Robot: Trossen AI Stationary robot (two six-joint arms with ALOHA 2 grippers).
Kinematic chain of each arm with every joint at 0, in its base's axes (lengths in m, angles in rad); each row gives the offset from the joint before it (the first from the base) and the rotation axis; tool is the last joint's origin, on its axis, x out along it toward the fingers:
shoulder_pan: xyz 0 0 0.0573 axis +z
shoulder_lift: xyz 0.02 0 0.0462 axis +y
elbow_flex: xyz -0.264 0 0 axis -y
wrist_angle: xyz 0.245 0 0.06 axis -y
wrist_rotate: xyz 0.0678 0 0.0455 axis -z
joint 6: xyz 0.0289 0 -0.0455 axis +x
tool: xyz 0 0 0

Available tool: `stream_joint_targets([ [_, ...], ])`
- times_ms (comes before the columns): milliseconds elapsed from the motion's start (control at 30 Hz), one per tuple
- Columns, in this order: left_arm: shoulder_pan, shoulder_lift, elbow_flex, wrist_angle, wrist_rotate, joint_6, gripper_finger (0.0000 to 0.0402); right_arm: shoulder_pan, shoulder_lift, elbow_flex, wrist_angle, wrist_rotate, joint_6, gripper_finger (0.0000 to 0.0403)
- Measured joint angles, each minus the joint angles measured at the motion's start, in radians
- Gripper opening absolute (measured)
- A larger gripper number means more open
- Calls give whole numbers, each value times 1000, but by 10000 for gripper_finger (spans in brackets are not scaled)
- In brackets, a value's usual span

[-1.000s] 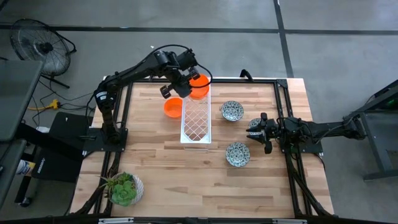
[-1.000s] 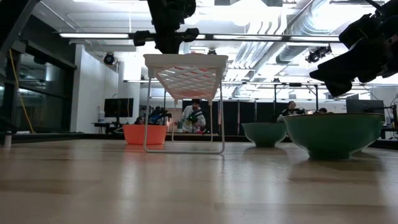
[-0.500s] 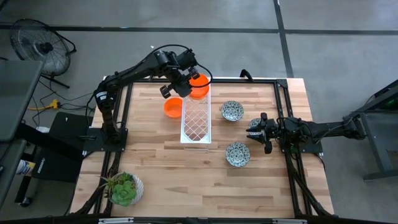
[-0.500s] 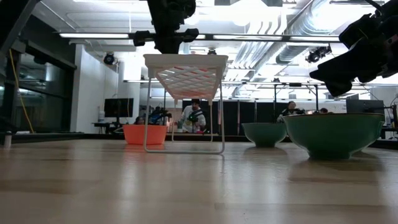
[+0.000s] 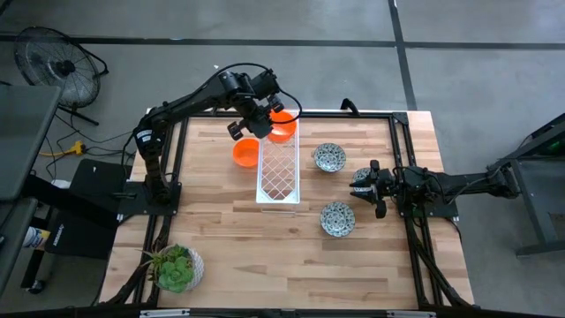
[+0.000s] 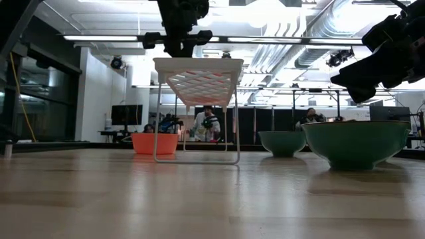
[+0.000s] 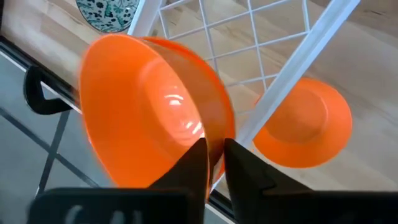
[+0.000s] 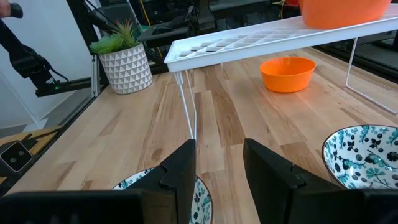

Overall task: Pick & Place Mini bowls
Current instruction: Stack the bottom orange bowl on top of the other orange bowl on the shelf

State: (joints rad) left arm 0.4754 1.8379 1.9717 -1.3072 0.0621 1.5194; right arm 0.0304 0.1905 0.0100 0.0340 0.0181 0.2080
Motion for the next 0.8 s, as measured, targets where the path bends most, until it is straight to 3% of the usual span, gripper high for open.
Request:
stream_joint_targets([
  [300,0,0,0,2,-96,-7,149,0,0,0,0,0,0,122],
  [567,0,0,0,5,-221,-20,156,0,0,0,0,0,0,122],
  [800,0,-3,0,8,-279,-122,156,0,0,0,0,0,0,122],
])
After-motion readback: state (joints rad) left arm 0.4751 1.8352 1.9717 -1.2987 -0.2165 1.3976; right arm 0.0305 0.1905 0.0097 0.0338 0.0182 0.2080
